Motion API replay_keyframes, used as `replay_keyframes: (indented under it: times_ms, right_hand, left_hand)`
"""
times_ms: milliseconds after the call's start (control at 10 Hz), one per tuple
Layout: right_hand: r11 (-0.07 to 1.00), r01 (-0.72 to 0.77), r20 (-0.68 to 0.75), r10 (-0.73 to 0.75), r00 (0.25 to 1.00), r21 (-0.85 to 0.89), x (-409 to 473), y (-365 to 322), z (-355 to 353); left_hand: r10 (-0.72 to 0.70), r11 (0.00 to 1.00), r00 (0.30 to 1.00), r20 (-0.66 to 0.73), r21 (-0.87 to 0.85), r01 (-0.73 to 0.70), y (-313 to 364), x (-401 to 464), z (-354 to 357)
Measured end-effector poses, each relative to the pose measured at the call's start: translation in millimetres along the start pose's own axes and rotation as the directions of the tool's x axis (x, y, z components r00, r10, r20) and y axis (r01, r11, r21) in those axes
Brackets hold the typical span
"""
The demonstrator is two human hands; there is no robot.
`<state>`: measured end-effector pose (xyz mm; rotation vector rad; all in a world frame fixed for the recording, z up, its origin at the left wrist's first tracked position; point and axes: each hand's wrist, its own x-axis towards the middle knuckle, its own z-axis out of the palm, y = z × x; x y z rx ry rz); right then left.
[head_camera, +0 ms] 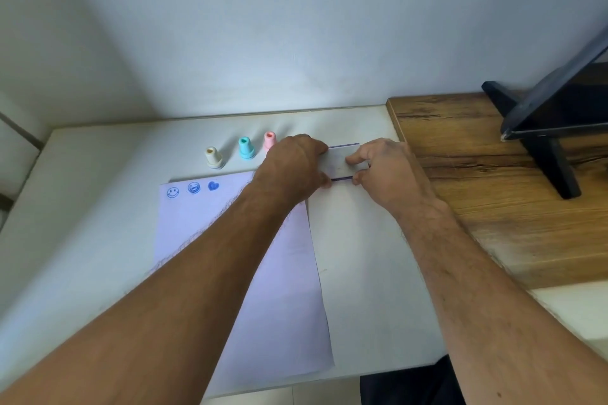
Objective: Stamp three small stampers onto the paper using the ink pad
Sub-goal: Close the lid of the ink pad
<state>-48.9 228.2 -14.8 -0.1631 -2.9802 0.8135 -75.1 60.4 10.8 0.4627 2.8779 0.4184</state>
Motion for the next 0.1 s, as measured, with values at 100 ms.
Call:
replay_keyframes:
  times_ms: [100]
  right_hand:
    - [0.999,0.010,0.005,-0.009,1.000,-0.031,-2.4,-2.8,-5.6]
  left_hand:
    - [-0.032,0.997,0.999,-0.005,-0.073,0.031,0.2,-3.2,-4.0]
